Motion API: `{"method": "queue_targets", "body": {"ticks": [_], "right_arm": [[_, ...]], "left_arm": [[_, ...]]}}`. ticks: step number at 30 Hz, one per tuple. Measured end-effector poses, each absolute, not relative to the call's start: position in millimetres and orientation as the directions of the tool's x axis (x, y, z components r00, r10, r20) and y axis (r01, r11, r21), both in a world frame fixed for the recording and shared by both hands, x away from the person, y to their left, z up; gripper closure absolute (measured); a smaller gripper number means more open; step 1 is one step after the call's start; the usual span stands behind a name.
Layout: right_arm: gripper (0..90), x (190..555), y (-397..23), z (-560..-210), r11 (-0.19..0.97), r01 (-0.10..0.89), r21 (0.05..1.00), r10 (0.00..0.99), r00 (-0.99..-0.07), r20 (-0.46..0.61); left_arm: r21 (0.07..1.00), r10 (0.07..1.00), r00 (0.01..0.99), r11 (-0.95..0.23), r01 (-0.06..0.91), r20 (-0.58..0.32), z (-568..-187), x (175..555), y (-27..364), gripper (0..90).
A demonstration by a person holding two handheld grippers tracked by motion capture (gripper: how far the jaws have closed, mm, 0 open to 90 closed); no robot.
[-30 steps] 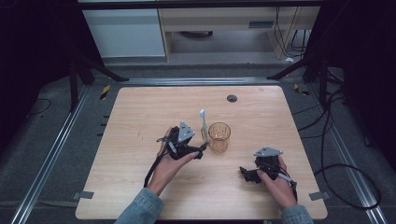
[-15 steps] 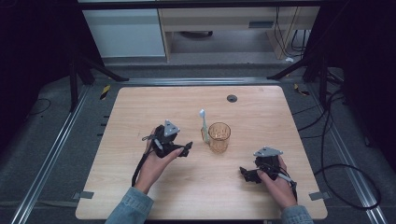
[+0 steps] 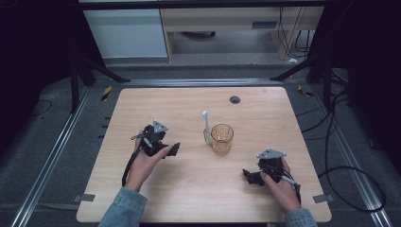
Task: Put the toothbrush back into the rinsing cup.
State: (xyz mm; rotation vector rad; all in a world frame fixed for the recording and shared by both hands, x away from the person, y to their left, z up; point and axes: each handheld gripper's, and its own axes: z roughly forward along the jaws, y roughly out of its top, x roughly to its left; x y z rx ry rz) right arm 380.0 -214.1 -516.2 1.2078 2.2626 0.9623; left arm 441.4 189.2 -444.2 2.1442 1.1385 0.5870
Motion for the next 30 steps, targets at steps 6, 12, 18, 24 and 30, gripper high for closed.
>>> {"method": "queue_targets", "body": {"ticks": [6, 12, 18, 24, 30], "right_arm": [[0.4, 380.0, -214.1, -516.2, 0.389, 0.562, 0.73, 0.837, -0.547, -0.025], [0.4, 380.0, -214.1, -516.2, 0.389, 0.562, 0.73, 0.837, -0.547, -0.025], [0.4, 380.0, -214.1, -516.2, 0.389, 0.562, 0.73, 0.837, -0.547, -0.025], [0.4, 380.0, -214.0, -516.2, 0.389, 0.562, 0.73, 0.837, -0.547, -0.024], [0.4, 380.0, -214.1, -516.2, 0.389, 0.562, 0.73, 0.837, -0.547, -0.025]], "left_arm": [[0.709, 0.871, 0.479, -0.404, 0.578, 0.106, -445.0, 444.8, 211.5, 5.9], [0.721, 0.912, 0.39, -0.356, 0.595, 0.129, -447.3, 450.0, 245.9, 5.8], [0.737, 0.945, 0.314, -0.274, 0.618, 0.088, -464.6, 457.8, 284.0, 5.8], [0.716, 0.951, 0.297, -0.263, 0.646, 0.082, -483.0, 463.2, 296.3, 5.8], [0.712, 0.948, 0.305, -0.275, 0.645, 0.09, -493.4, 466.8, 298.0, 5.9]]}}
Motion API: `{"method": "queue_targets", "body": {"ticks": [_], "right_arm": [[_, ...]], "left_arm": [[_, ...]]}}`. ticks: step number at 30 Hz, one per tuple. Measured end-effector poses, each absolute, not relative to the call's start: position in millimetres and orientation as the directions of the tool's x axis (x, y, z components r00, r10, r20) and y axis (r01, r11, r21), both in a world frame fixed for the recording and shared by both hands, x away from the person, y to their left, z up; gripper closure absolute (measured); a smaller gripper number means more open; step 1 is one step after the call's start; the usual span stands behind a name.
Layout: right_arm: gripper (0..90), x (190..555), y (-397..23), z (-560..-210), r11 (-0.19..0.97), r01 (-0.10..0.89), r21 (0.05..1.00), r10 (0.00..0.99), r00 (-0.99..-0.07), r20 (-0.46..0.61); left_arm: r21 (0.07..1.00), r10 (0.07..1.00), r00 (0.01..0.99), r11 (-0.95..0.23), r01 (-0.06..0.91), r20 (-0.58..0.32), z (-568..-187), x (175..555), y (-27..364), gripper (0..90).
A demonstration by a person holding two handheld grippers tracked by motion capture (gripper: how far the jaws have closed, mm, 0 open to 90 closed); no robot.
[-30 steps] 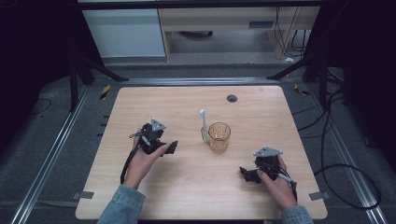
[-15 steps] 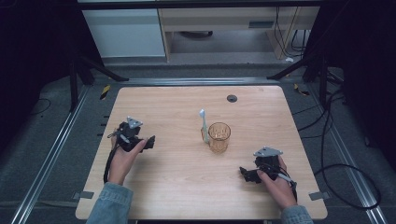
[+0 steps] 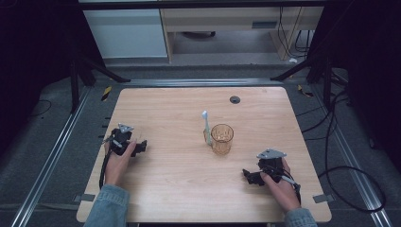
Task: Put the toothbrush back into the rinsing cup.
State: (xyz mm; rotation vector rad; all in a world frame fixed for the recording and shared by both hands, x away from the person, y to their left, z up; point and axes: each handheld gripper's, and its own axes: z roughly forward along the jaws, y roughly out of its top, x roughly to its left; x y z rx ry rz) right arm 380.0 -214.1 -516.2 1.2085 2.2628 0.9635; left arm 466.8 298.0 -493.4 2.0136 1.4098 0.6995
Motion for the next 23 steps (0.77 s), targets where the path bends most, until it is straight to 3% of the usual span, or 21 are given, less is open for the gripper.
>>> {"method": "queue_targets", "body": {"ticks": [7, 14, 23], "right_arm": [[0.4, 380.0, -214.0, -516.2, 0.388, 0.562, 0.73, 0.837, -0.547, -0.024], [0.4, 380.0, -214.1, -516.2, 0.39, 0.562, 0.73, 0.837, -0.547, -0.026], [0.4, 379.9, -213.9, -516.2, 0.389, 0.562, 0.73, 0.837, -0.547, -0.025]], "left_arm": [[0.704, 0.937, 0.337, -0.302, 0.643, 0.095, -503.3, 471.5, 295.4, 5.8], [0.718, 0.945, 0.326, -0.243, 0.652, 0.023, -508.2, 472.9, 302.1, 2.4], [0.712, 0.953, 0.303, -0.228, 0.664, 0.022, -508.6, 472.8, 303.2, 0.0]]}}
